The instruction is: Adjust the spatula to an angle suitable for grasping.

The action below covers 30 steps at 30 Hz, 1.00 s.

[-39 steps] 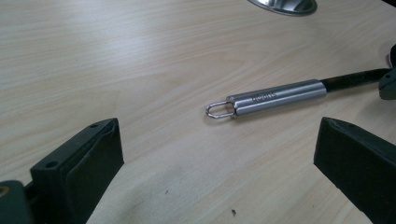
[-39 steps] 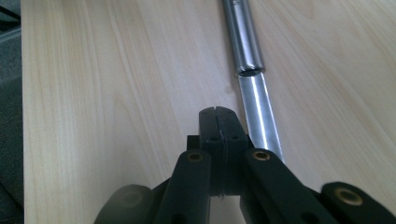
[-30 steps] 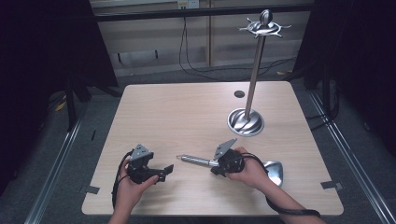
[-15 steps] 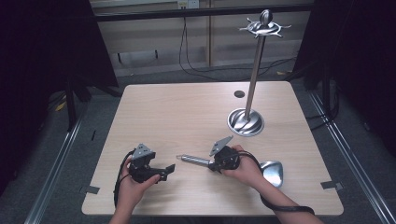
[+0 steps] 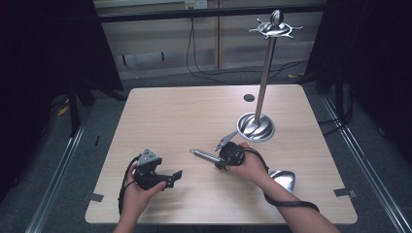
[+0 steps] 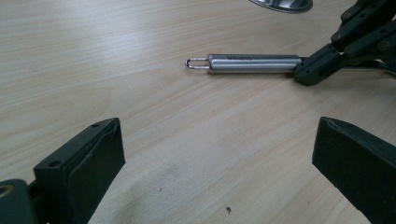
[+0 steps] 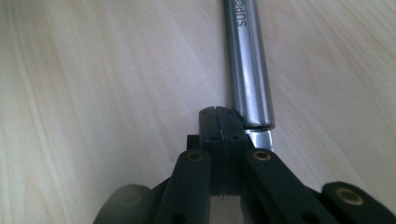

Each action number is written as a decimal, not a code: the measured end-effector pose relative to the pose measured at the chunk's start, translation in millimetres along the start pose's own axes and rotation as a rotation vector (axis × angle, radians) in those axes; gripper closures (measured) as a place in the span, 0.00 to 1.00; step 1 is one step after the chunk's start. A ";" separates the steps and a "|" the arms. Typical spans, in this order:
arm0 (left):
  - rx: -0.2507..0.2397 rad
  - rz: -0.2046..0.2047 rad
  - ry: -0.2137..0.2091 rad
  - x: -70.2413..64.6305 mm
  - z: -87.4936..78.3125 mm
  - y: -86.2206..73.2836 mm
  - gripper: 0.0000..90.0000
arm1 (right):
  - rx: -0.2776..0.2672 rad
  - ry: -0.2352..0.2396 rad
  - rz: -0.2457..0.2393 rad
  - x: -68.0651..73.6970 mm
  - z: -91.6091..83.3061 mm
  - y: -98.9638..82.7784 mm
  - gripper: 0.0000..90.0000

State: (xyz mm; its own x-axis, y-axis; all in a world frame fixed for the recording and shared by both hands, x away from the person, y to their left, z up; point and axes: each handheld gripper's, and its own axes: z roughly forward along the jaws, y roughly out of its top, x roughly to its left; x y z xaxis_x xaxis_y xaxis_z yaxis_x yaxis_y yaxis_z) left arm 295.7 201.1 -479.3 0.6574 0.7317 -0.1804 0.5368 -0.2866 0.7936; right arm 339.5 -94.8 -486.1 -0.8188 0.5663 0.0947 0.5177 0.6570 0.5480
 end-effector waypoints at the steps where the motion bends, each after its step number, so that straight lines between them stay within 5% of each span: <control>1: -0.001 -0.004 0.003 -0.7 0.0 0.2 0.02 | 0.000 0.000 0.000 0.0 0.0 0.0 1.00; 17: 0.006 0.001 -0.004 -1.2 1.6 -0.2 0.03 | -0.006 -0.033 0.137 -35.7 -2.5 0.0 1.00; 30: 0.019 0.019 -0.011 -3.7 4.2 -0.3 0.03 | -0.030 -0.019 0.172 -40.3 -9.5 -1.5 0.96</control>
State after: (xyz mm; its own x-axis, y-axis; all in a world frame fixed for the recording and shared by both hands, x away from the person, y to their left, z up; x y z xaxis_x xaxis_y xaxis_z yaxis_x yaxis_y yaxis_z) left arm 295.3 195.9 -481.3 0.6734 0.7192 -0.1714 0.5339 -0.3127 0.7856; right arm 369.4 -123.4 -482.9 -0.7137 0.6785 0.1738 0.6419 0.5343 0.5499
